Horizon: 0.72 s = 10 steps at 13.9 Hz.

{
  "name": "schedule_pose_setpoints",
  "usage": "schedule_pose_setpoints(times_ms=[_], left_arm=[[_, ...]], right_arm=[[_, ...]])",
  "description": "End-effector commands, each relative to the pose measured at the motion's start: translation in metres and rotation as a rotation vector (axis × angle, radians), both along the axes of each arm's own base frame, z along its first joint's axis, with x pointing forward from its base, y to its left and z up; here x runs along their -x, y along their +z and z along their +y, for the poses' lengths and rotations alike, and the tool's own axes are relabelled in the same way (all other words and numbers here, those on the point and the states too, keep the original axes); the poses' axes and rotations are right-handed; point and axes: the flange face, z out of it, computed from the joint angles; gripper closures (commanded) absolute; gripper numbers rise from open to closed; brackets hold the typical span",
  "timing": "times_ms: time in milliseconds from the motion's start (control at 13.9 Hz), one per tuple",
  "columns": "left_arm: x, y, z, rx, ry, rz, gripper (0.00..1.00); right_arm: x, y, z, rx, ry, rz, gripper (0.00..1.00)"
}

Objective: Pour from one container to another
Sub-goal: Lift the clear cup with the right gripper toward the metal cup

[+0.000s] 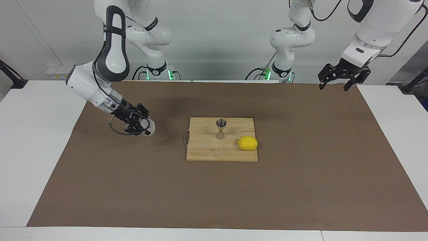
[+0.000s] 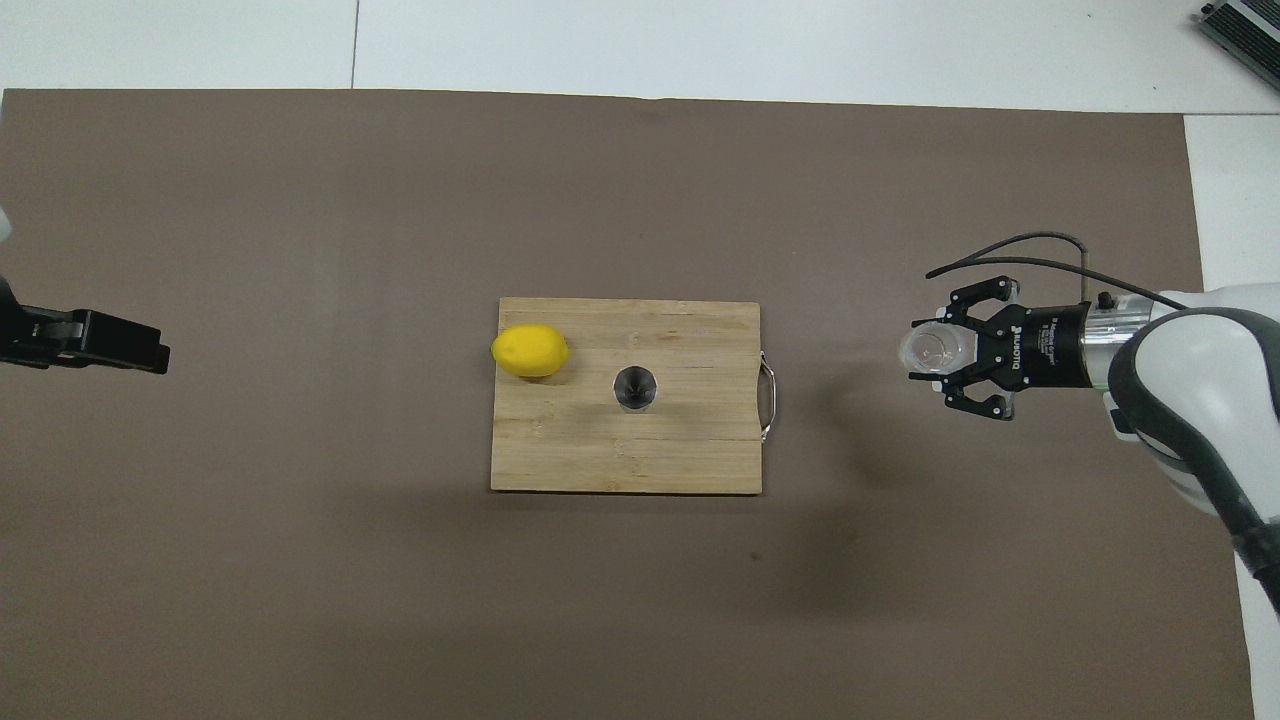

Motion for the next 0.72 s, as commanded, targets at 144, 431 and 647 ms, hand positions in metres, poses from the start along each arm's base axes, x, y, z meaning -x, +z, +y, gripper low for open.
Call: schedule_pose_setpoints(times_ms=[144,431,647], left_arm=[[0.01,0.002,0.001,-0.021,0.013,0.002,0.0],[0.01,0.002,0.001,-0.021,0.013,0.004,0.0],[0.01,0.002,0.001,-0.021,0.013,0.002,0.0]], right_arm=[[-0.008,0.034,0.031,0.035,0.017,-0.038,0.46],[-0.005,0.049,0.062,0.021,0.049,-0.063,0.46],[-0.006,0.052,0.084,-0.02,0.032,-0.072,0.46]])
